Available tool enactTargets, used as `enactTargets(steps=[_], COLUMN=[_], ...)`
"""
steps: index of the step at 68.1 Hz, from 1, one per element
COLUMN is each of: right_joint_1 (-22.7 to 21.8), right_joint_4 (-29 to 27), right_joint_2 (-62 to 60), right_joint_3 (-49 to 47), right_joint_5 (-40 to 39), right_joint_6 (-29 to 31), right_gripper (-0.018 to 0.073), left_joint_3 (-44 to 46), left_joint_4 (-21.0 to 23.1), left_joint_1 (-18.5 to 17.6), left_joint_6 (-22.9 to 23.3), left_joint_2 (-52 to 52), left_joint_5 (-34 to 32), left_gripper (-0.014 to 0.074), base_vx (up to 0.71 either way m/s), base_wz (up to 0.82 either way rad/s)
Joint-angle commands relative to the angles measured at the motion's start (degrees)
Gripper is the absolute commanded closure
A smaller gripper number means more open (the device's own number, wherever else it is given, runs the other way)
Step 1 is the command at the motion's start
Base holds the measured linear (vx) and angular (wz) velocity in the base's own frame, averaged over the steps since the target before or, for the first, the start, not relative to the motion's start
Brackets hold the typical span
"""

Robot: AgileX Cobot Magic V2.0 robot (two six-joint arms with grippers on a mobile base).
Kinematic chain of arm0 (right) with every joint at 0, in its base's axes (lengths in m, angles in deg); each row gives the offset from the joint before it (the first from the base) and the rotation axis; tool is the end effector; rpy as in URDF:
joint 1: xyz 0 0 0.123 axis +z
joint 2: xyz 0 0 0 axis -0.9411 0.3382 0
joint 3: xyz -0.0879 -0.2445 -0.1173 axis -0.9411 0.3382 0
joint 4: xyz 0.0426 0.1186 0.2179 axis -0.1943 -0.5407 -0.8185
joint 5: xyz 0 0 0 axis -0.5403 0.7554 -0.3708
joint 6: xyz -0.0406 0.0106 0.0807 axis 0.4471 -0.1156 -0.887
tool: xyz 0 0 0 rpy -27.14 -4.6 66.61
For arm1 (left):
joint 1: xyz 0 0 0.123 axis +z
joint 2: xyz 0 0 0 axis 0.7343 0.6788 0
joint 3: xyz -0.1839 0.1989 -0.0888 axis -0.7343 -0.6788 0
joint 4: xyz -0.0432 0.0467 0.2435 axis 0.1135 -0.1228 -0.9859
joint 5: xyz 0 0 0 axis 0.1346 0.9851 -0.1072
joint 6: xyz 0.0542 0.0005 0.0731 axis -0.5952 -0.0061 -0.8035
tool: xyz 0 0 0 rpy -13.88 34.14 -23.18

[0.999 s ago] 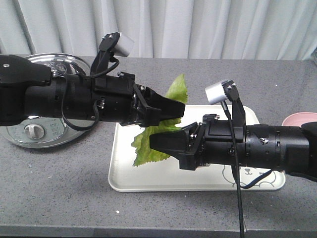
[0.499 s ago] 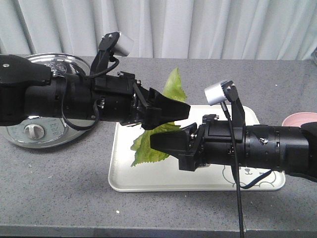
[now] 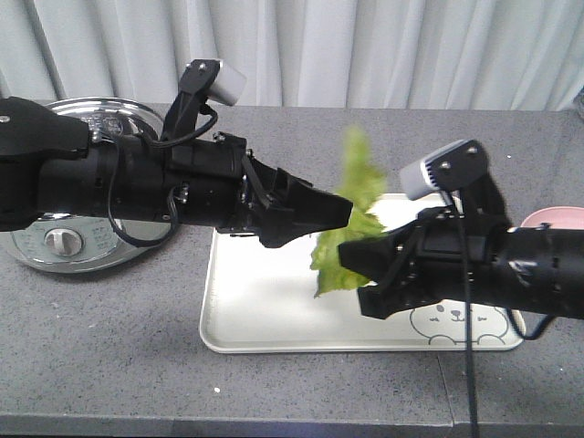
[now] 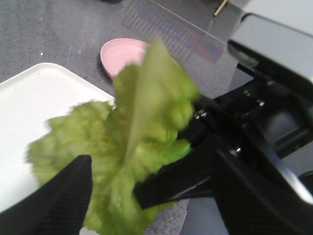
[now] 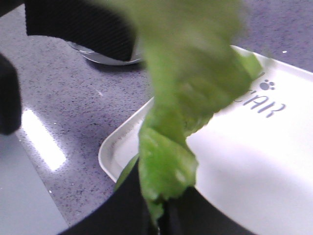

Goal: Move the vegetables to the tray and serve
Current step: 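Open the left gripper and pull the leaf away with the right gripper, then lower the leaf onto the pink plate and open the right gripper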

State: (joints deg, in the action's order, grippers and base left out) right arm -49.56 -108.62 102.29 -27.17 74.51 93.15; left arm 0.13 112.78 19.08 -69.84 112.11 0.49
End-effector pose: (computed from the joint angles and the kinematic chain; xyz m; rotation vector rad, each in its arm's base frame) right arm 0.2218 0.1278 0.2933 -0.6733 2.0281 0.7009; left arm 0.2617 -0.2088 0.3431 0.8530 1.9316 -1.1107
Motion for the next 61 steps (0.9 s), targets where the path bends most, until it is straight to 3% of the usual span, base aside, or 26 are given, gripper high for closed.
enactTargets(steps=[1, 14, 34, 42, 61], right_joint_1=[-0.67, -10.53, -29.75, -33.42, -37.12], right_joint_4=[8.66, 24.63, 45.81, 49.71, 58.31], right_joint_2=[-4.39, -7.56, -3.90, -1.24, 7.17], right_joint_3=[-1.89, -3.07, -14.63, -18.27, -27.18], right_joint_5=[-2.65, 1.71, 23.52, 26.09, 29.86], right_joint_6=[-9.15, -25.72, -40.57, -44.14, -47.54], right_gripper=[0.0565, 0.0565, 0.0565, 0.0565, 0.0565], left_joint_3=[1.20, 1.20, 1.20, 1.20, 1.20], left_joint_4=[1.01, -0.09, -0.02, -0.02, 0.03], left_joint_1=[-0.15, -0.15, -0.15, -0.15, -0.15], left_joint_6=[0.03, 0.03, 0.03, 0.03, 0.03], left_joint_2=[-2.26, -2.26, -2.26, -2.26, -2.26], left_joint_5=[0.24, 1.01, 1.00, 1.00, 1.00], left_gripper=[0.0091, 0.0091, 0.0092, 0.0092, 0.0092], base_vx=[0.00, 0.00, 0.00, 0.00, 0.00], base_wz=[0.00, 0.00, 0.00, 0.00, 0.00])
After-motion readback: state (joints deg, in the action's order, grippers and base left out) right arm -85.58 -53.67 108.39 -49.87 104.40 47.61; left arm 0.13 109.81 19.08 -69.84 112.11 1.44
